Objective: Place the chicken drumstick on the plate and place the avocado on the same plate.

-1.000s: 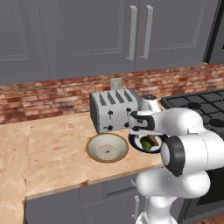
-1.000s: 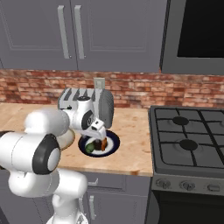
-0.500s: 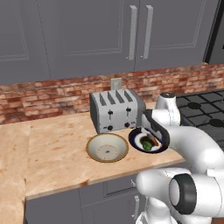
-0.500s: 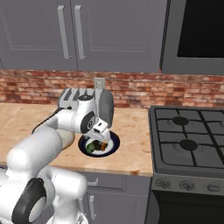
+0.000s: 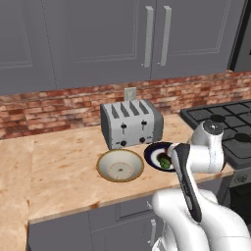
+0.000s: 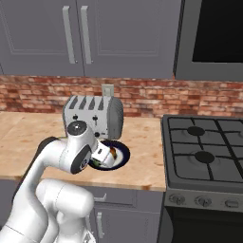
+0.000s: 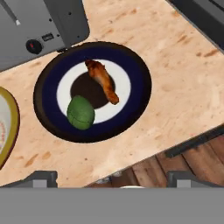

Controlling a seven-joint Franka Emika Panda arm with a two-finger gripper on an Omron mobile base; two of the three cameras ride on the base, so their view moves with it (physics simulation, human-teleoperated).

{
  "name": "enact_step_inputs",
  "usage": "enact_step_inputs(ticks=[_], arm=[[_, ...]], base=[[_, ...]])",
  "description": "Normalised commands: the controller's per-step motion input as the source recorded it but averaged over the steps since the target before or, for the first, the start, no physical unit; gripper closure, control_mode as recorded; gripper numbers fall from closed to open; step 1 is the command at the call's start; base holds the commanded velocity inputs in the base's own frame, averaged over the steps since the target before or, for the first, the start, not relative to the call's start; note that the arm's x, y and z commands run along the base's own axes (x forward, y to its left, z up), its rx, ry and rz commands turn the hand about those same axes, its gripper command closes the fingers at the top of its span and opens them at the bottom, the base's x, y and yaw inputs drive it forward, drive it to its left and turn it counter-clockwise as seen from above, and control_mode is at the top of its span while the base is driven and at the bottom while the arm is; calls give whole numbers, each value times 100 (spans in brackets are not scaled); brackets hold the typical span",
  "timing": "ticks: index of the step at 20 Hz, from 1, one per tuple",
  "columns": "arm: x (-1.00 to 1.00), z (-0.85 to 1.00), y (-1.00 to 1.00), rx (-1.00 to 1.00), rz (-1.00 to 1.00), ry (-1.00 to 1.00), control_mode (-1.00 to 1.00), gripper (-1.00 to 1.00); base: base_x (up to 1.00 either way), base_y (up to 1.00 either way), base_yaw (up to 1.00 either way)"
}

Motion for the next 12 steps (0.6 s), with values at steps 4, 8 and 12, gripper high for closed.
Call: enact_step_inputs(ticks=[4,8,12], arm=[[-23,46,0,0,0,-21,-100,-100],[-1,64,0,0,0,1,-100,-100],[0,20,13,0,-4,8,-100,-100]], base=[[0,0,0],[0,0,0],[0,0,0]])
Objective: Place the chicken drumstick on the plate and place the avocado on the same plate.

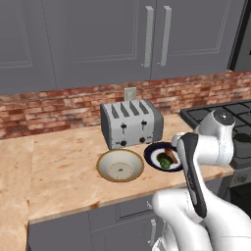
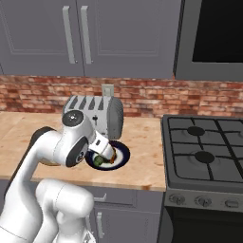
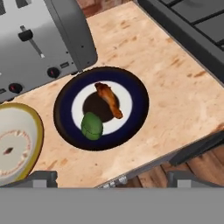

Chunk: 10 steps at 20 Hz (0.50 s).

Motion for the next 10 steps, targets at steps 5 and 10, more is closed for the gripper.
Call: enact_step_inputs(ticks=[5,10], arm=[[-5,0,63,-1,-5,0,-100,-100],[-14,0,55,0,-8,0,-100,-100]], base=[[0,0,0],[0,0,0]])
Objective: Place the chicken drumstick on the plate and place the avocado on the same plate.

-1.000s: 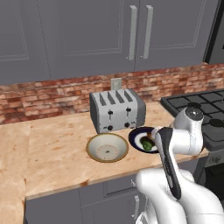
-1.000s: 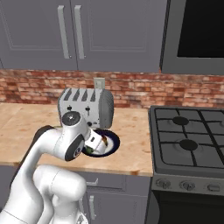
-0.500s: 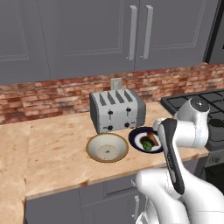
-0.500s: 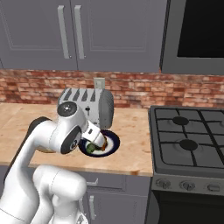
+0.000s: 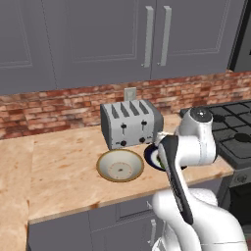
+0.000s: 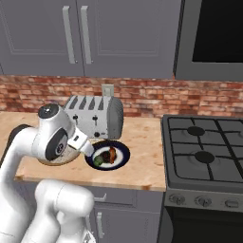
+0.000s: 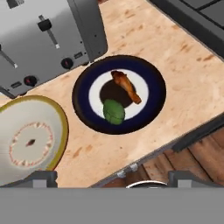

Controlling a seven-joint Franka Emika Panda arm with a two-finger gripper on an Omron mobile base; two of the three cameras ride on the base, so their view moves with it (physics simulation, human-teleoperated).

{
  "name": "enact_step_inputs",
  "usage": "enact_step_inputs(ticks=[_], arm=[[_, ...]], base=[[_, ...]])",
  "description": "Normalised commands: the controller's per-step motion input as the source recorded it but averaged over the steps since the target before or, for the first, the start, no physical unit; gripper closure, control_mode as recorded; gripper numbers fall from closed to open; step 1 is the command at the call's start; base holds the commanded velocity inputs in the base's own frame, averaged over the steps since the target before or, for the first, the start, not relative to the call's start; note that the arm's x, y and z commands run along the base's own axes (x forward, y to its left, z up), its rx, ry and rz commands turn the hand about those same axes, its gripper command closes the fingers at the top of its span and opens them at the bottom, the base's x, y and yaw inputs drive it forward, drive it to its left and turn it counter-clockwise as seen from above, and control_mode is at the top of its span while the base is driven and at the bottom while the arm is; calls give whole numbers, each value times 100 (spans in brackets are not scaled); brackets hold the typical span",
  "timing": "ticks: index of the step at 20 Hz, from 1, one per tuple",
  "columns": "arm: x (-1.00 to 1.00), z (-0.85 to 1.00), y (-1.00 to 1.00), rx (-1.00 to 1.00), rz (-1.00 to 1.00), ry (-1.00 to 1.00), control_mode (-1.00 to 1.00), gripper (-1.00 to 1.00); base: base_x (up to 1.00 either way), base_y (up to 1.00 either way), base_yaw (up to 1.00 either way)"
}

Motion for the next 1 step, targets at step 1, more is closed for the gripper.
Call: enact_step_inputs(ticks=[1], arm=[[-17,0,42,-1,-8,0,-100,-100]], base=[[0,0,0]])
